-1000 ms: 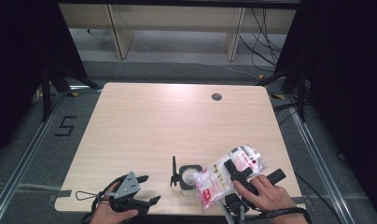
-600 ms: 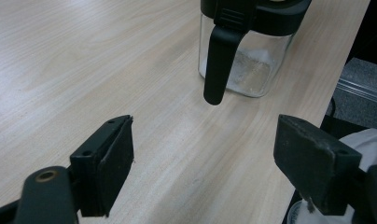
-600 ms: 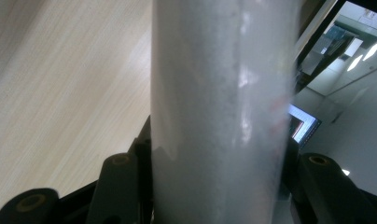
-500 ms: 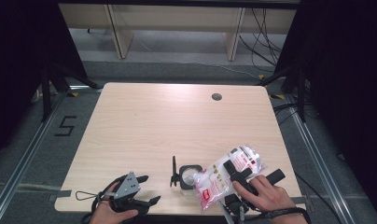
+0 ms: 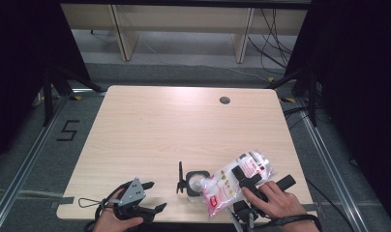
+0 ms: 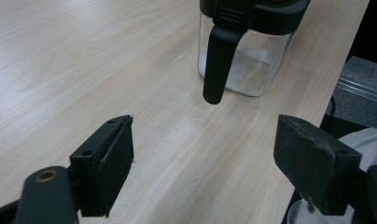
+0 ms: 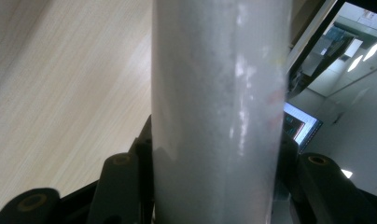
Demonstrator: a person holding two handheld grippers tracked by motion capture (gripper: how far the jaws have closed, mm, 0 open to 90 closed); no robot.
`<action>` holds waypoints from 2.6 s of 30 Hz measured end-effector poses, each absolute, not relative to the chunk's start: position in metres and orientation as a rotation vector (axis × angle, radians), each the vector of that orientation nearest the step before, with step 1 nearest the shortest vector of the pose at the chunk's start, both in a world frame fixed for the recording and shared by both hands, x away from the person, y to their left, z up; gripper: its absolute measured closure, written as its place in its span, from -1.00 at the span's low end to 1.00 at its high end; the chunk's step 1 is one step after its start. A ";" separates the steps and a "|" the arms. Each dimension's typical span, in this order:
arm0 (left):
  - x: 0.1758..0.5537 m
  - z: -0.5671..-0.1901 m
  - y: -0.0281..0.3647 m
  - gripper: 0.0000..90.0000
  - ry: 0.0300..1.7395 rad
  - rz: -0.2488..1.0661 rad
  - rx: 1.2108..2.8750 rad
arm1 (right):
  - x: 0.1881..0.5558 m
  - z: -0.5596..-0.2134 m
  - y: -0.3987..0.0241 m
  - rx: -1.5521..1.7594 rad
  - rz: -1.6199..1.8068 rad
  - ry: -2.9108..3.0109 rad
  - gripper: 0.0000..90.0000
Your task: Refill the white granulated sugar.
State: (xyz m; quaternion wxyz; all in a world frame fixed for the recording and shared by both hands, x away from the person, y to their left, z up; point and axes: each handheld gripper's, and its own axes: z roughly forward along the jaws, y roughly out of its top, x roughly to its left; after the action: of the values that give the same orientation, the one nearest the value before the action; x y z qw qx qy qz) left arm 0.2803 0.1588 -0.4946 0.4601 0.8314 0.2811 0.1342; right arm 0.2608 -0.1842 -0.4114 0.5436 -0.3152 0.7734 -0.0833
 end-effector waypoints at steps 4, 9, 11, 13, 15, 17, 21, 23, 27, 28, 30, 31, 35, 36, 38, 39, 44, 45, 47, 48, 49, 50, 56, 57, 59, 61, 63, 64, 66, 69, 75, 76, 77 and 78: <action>0.281 -0.494 0.159 -0.56 0.690 0.337 2.047 | 0.261 -0.412 -0.185 -0.754 -0.203 1.854 0.19; 0.282 -0.494 0.160 -0.56 0.665 0.346 2.056 | 0.263 -0.412 -0.184 -0.795 -0.193 1.853 0.19; 0.281 -0.494 0.160 -0.56 0.674 0.339 2.048 | 0.263 -0.412 -0.184 -0.796 -0.194 1.854 0.19; 0.280 -0.494 0.159 -0.56 0.690 0.334 2.043 | 0.262 -0.411 -0.184 -0.784 -0.196 1.851 0.19; 0.280 -0.494 0.159 -0.56 0.693 0.332 2.045 | 0.260 -0.413 -0.186 -0.731 -0.199 1.865 0.19; 0.280 -0.494 0.159 -0.56 0.693 0.331 2.044 | 0.258 -0.415 -0.188 -0.692 -0.198 1.890 0.19; 0.280 -0.494 0.159 -0.56 0.689 0.337 2.047 | 0.258 -0.415 -0.189 -0.693 -0.196 1.891 0.20; 0.280 -0.494 0.159 -0.56 0.694 0.331 2.045 | 0.258 -0.415 -0.189 -0.691 -0.192 1.893 0.20; 0.280 -0.494 0.159 -0.56 0.692 0.334 2.046 | 0.258 -0.414 -0.189 -0.693 -0.187 1.899 0.20; 0.280 -0.494 0.159 -0.56 0.689 0.338 2.048 | 0.258 -0.414 -0.189 -0.694 -0.187 1.899 0.20; 0.280 -0.494 0.159 -0.56 0.690 0.336 2.047 | 0.258 -0.414 -0.189 -0.694 -0.186 1.899 0.20; 0.280 -0.495 0.159 -0.56 0.694 0.331 2.045 | 0.258 -0.414 -0.189 -0.695 -0.186 1.897 0.20; 0.280 -0.495 0.159 -0.56 0.694 0.331 2.045 | 0.262 -0.411 -0.185 -0.786 -0.182 1.861 0.20; 0.280 -0.495 0.159 -0.56 0.692 0.330 2.046 | 0.262 -0.411 -0.186 -0.779 -0.181 1.862 0.20; 0.280 -0.495 0.159 -0.56 0.693 0.331 2.046 | 0.262 -0.410 -0.185 -0.764 -0.169 1.851 0.20; 0.280 -0.495 0.159 -0.56 0.691 0.334 2.046 | 0.262 -0.410 -0.186 -0.754 -0.175 1.850 0.20; 0.280 -0.495 0.158 -0.56 0.694 0.327 2.040 | 0.262 -0.410 -0.187 -0.748 -0.177 1.852 0.21; 0.280 -0.495 0.158 -0.56 0.684 0.331 2.036 | 0.262 -0.410 -0.187 -0.748 -0.176 1.854 0.21; 0.280 -0.495 0.159 -0.56 0.693 0.332 2.046 | 0.262 -0.410 -0.187 -0.749 -0.176 1.852 0.21; 0.280 -0.495 0.159 -0.56 0.693 0.332 2.046 | 0.261 -0.410 -0.187 -0.748 -0.175 1.853 0.21; 0.280 -0.495 0.159 -0.56 0.694 0.331 2.045 | 0.261 -0.410 -0.187 -0.751 -0.177 1.852 0.21; 0.280 -0.495 0.159 -0.56 0.693 0.331 2.046 | 0.261 -0.411 -0.187 -0.742 -0.174 1.855 0.21; 0.280 -0.496 0.158 -0.56 0.686 0.336 2.031 | 0.261 -0.412 -0.188 -0.755 -0.180 1.871 0.22; 0.281 -0.496 0.158 -0.56 0.686 0.330 2.027 | 0.261 -0.412 -0.188 -0.754 -0.180 1.871 0.22; 0.280 -0.496 0.158 -0.56 0.685 0.332 2.031 | 0.261 -0.412 -0.188 -0.754 -0.179 1.871 0.22; 0.281 -0.496 0.158 -0.56 0.686 0.330 2.027 | 0.261 -0.412 -0.188 -0.755 -0.179 1.870 0.22; 0.280 -0.496 0.158 -0.56 0.693 0.333 2.035 | 0.262 -0.411 -0.187 -0.789 -0.176 1.862 0.22; 0.281 -0.496 0.158 -0.56 0.686 0.332 2.029 | 0.263 -0.411 -0.187 -0.801 -0.176 1.857 0.22; 0.280 -0.496 0.157 -0.56 0.689 0.328 2.025 | 0.259 -0.414 -0.191 -0.689 -0.180 1.905 0.22; 0.280 -0.496 0.157 -0.56 0.691 0.330 2.026 | 0.259 -0.414 -0.191 -0.688 -0.173 1.906 0.23; 0.280 -0.495 0.158 -0.56 0.686 0.320 2.044 | 0.259 -0.415 -0.192 -0.688 -0.175 1.906 0.23; 0.280 -0.495 0.158 -0.56 0.686 0.320 2.042 | 0.259 -0.415 -0.192 -0.690 -0.176 1.904 0.23; 0.279 -0.495 0.158 -0.56 0.689 0.329 2.042 | 0.259 -0.415 -0.192 -0.689 -0.176 1.904 0.23; 0.279 -0.495 0.158 -0.56 0.687 0.328 2.044 | 0.259 -0.415 -0.192 -0.684 -0.173 1.908 0.24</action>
State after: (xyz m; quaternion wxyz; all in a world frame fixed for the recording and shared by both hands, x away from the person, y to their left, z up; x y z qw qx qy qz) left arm 0.2793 0.1578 -0.4949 0.4619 0.8312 0.2792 0.1335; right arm 0.2586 -0.1917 -0.4146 0.5257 -0.2859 0.7979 -0.0724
